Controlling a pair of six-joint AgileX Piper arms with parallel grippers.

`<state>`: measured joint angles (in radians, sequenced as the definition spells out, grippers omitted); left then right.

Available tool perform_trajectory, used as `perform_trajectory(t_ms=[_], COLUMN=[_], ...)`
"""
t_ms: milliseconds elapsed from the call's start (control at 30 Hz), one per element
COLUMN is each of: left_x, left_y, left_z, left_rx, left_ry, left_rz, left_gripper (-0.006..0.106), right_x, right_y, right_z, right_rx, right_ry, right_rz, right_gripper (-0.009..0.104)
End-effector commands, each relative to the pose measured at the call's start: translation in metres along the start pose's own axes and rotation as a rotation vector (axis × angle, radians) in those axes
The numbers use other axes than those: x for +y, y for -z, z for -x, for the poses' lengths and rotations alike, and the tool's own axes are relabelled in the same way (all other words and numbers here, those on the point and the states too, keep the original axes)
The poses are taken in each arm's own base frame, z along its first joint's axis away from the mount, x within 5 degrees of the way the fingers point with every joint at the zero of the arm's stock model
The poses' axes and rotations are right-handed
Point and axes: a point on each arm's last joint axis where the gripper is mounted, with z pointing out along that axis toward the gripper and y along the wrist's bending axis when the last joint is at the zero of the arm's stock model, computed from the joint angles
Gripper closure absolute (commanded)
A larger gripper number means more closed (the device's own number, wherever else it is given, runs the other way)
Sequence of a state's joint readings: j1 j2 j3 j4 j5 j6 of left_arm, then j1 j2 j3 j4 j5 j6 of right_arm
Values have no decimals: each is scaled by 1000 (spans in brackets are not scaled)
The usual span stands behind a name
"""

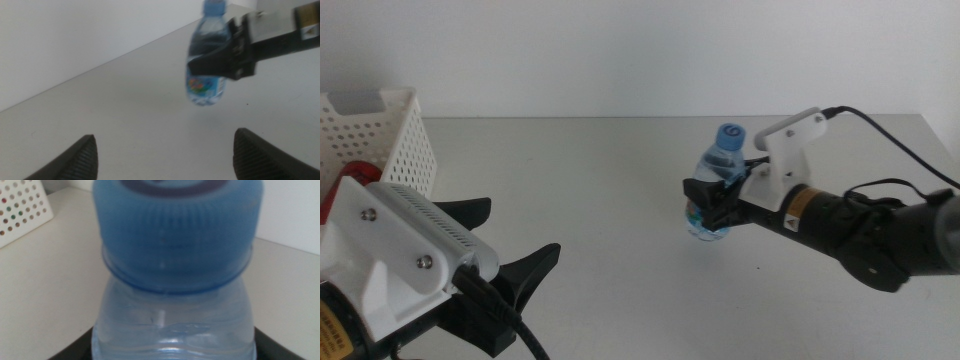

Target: Use arms to grab the bottles and put them into the dustbin to the left of the table.

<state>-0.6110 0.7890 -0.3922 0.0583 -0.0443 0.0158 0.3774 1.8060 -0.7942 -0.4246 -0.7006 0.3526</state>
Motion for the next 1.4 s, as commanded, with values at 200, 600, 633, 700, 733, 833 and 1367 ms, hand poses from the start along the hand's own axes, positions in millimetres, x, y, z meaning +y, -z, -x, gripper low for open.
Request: perform_trajectory(t_ms=[200, 600, 633, 700, 733, 833, 1367], left_x=[1, 1, 1, 1, 1, 1, 1], left_y=[1, 1, 1, 1, 1, 1, 1], left_z=[17, 17, 17, 17, 17, 17, 17], left_rx=[-103, -103, -103, -103, -103, -103, -103], left_ry=[15, 15, 15, 15, 15, 15, 15], left_rz=[1, 1, 1, 1, 1, 1, 1], left_gripper=[8, 8, 8, 8, 8, 8, 8], right_x=[42, 47, 47, 47, 48, 53, 62], right_y=[-58, -66, -65, -63, -61, -43, 148], right_z=[24, 11, 12, 15, 17, 19, 31], right_rx=[-146, -119, -120, -112, -104, -62, 14], right_ry=[112, 105, 105, 100, 100, 104, 20], right_rz=[217, 226, 226, 218, 214, 196, 3], right_gripper=[96, 16, 11, 1, 1, 1, 1])
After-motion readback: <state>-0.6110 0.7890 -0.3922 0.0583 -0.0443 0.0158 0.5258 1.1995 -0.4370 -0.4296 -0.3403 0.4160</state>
